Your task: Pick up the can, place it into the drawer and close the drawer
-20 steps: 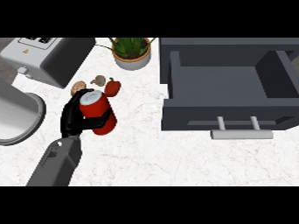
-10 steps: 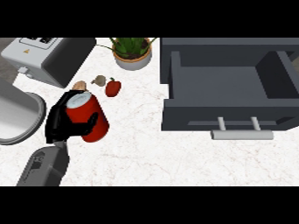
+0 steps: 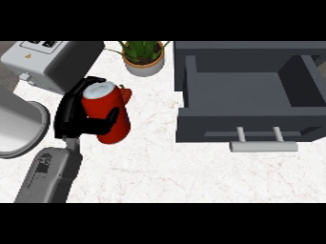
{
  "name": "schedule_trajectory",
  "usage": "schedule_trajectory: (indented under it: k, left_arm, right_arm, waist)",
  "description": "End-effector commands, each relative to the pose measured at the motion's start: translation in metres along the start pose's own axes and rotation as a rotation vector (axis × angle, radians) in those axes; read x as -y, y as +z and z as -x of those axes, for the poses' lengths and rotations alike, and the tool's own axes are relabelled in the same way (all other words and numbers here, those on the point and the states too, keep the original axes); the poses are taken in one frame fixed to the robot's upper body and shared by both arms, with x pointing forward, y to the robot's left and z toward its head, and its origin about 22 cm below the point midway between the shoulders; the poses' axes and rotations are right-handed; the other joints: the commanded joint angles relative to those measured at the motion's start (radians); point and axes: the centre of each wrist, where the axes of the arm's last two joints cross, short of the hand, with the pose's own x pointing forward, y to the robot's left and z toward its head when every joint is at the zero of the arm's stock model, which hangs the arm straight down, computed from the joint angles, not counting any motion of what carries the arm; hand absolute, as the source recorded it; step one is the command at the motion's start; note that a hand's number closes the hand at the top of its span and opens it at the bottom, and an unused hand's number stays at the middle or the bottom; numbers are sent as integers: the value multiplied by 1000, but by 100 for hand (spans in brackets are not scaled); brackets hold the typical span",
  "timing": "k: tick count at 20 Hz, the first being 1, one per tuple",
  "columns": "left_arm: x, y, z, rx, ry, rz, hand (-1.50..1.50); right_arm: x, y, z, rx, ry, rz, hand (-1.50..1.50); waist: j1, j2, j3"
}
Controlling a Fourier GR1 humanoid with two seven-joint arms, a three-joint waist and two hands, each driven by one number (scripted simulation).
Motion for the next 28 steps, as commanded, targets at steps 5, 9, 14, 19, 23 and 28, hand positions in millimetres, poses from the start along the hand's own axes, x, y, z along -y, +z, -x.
schedule_trajectory:
  k: [5,9,14,19,23,28]
  left_arm:
    - [85,-15,-73,23,16,85,150]
    - [102,-38,-100,43,-17,95,150]
    - [143,-66,-125,80,-54,102,150]
    - [154,-87,-160,84,-40,143,150]
    - [185,-93,-178,69,-50,150,150]
    - [219,-94,-203,74,-83,137,150]
  right_arm:
    - [4,-3,4,-17,-2,24,-150]
    - [-3,2,-7,-18,1,2,-150]
    - [15,-8,0,6,0,17,-150]
    - [-9,-8,4,-9,10,1,-150]
    - [5,-12,5,-1,12,20,-150]
    - [1,-12,-2,-14,30,-20,-150]
  waist:
    - [-2,-1,0]
    - [-6,1,0]
    - [-16,4,0]
    - [-9,3,0]
    - [-14,4,0]
    - [-19,3,0]
